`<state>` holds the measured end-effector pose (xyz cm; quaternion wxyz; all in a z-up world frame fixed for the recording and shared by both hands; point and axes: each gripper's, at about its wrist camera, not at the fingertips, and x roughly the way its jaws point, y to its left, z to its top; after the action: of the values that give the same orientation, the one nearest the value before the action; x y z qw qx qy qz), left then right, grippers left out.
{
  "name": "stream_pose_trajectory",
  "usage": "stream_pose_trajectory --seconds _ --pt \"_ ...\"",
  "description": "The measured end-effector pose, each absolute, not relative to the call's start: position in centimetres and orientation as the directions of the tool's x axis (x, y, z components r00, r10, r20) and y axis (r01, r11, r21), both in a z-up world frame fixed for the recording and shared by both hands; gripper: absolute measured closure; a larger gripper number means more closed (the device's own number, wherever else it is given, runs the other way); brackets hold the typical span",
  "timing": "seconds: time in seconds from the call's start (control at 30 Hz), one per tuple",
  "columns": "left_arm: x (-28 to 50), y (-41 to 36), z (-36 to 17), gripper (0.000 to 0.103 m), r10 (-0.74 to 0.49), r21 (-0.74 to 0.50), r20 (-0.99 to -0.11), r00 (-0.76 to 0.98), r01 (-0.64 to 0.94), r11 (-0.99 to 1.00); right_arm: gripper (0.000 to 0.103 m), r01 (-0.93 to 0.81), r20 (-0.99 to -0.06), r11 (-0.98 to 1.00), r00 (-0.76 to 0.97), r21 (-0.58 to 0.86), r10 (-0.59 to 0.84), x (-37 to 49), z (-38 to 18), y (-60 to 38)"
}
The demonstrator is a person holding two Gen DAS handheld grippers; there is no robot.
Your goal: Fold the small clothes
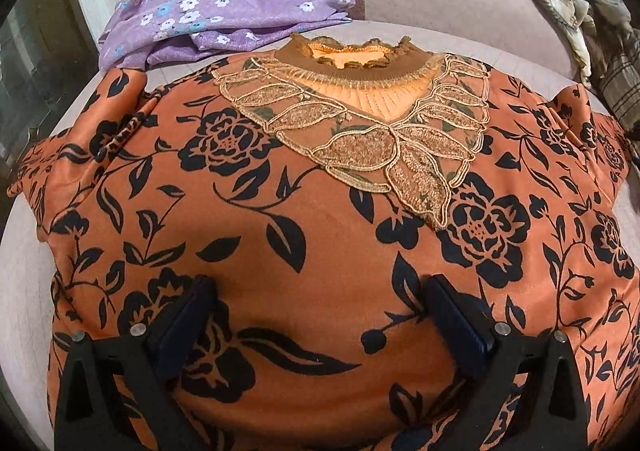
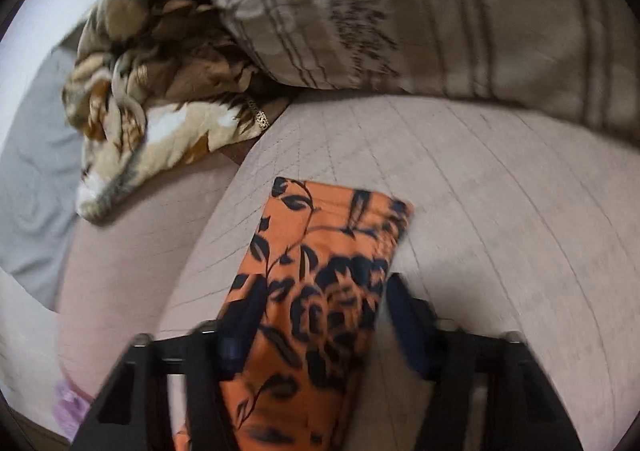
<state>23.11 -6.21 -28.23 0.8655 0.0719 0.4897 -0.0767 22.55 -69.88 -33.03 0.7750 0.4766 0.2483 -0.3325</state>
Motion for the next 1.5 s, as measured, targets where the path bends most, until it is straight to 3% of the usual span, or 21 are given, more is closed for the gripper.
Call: stream_pose_trajectory --seconds 0.07,0.13,0.2,0.3,0.53,0.73,0.9,1.0,1.03,1.07,1.13,1.27,1.4,1.47,1.5 --pt "23.7 -6.1 -28.1 0.0 -0.072 0.04 -0.859 0.508 0.206 0.978 0.084 0.761 -0.714 0.35 0.642 0.547 -0.28 23.1 -33.4 -70.5" --pt "24.1 -5.8 -27.9 0.0 -0.076 0.032 -0.855 0.513 0.198 0.98 0.096 0.72 -0.683 0.347 0.689 0.602 -0.245 22.3 -33.3 -70.6" --pt "24.4 -5.5 -27.6 0.0 -0.069 0.033 -0.848 0.526 0.182 0.983 0.096 0.642 -0.594 0.323 0.767 0.696 -0.244 20.5 -32.3 -69.8" --pt "24.7 -4.7 -26.6 0.0 -0.037 0.047 -0.823 0.566 0.133 0.99 0.096 0.577 -0.52 0.4 0.816 0.712 -0.251 18.5 -28.8 -67.0" --pt "24.9 0.9 -22.9 0.0 0.1 0.06 -0.754 0.649 -0.083 0.995 0.096 0.355 -0.379 0.562 0.922 0.747 -0.078 17.5 -19.0 -56.4" --pt "24.4 6.9 -21.3 0.0 0.276 0.123 -0.711 0.647 -0.272 0.954 0.096 0.148 -0.345 0.679 0.924 0.719 0.163 22.1 -13.9 -41.1" --pt "24.1 12.0 -20.5 0.0 0.355 0.108 -0.704 0.615 -0.402 0.909 0.096 0.059 -0.394 0.68 0.85 0.73 0.349 27.4 -16.1 -27.2" --pt "24.0 14.3 -20.5 0.0 0.38 0.097 -0.701 0.603 -0.447 0.889 0.091 0.061 -0.476 0.708 0.781 0.704 0.405 29.9 -18.9 -19.9" --pt "23.9 14.7 -20.4 0.0 0.385 0.094 -0.701 0.601 -0.458 0.884 0.081 0.041 -0.493 0.701 0.739 0.712 0.458 30.5 -20.2 -17.4" --pt "23.8 15.4 -20.4 0.0 0.386 0.081 -0.702 0.599 -0.471 0.878 0.053 0.013 -0.496 0.678 0.692 0.735 0.524 31.1 -21.3 -15.5" --pt "23.5 16.2 -20.2 0.0 0.372 0.048 -0.707 0.602 -0.484 0.874 0.012 -0.02 -0.474 0.61 0.61 0.792 0.635 31.1 -23.0 -12.8" --pt "23.1 16.1 -20.0 0.0 0.291 -0.051 -0.716 0.635 -0.464 0.884 0.012 -0.121 -0.445 0.602 0.563 0.79 0.696 28.8 -23.3 -12.2" --pt "23.1 13.0 -19.6 0.0 0.175 -0.111 -0.69 0.703 -0.342 0.933 0.017 -0.096 -0.515 0.73 0.647 0.676 0.562 25.2 -22.6 -17.3" --pt "23.6 10.8 -19.8 0.0 0.099 -0.118 -0.682 0.725 -0.243 0.963 0.039 -0.049 -0.544 0.78 0.689 0.623 0.478 23.9 -22.7 -20.6" --pt "24.2 9.1 -20.2 0.001 0.031 -0.132 -0.686 0.727 -0.166 0.977 0.044 -0.016 -0.561 0.801 0.706 0.599 0.433 23.3 -22.8 -22.2"
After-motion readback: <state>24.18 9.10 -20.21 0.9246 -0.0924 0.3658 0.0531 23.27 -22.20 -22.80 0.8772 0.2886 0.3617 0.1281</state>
